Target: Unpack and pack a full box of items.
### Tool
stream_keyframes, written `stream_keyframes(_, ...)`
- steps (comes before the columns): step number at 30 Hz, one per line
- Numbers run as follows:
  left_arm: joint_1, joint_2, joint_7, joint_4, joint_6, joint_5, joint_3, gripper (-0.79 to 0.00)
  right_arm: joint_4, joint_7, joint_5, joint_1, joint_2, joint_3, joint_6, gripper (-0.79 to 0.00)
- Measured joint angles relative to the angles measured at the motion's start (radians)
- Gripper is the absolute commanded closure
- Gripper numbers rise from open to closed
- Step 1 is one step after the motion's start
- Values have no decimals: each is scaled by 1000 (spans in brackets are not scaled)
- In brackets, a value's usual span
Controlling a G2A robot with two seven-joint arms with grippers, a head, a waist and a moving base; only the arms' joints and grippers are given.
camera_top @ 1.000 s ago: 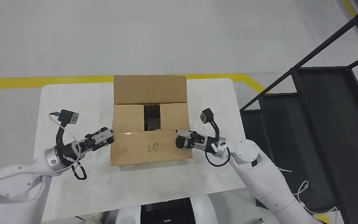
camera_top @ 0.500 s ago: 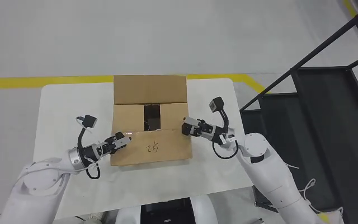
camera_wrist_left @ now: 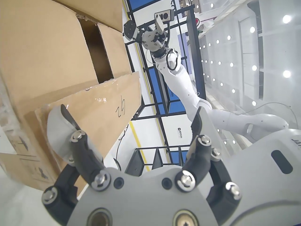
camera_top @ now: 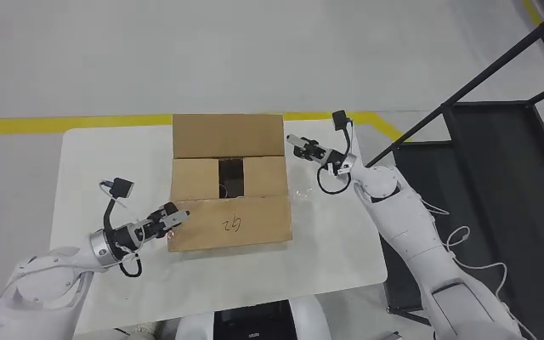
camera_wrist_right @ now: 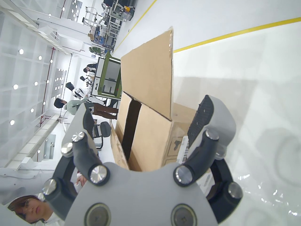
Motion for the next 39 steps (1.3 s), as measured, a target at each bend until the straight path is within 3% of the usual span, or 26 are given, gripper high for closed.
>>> stream_keyframes(6, 14, 3, -4, -10, 10, 0, -8, -785, 159, -52, 10, 140, -48, -96, -56, -785)
stream_keyframes(13, 9, 4, 0, -3, 18, -9, -2, -785, 291, -22, 93, 236, -94, -158, -140, -785)
stream_keyframes(18, 1, 4, 5, 1, 15, -17, 5, -785, 325, 95, 201, 253, -103, -155, -218, -785)
stream_keyframes(22, -1, 4, 17, 10, 15, -27, 7, -785, 309, 241, 243, 247, -91, -138, -304, -785)
stream_keyframes(26, 3, 4, 21, 12, 13, -26, 11, -785, 256, 351, 282, 224, -72, -105, -323, -785)
stream_keyframes(30, 8, 4, 23, 1, 12, -22, 17, -785, 155, 446, 297, 186, -48, -69, -288, -785)
stream_keyframes(34, 11, 5, 25, -7, 11, -19, 23, -785, 5, 528, 269, 114, -21, -40, -175, -785)
stream_keyframes(39, 12, 5, 23, -11, 9, -11, 33, -785, -161, 500, 199, 4, 2, -18, 5, -785)
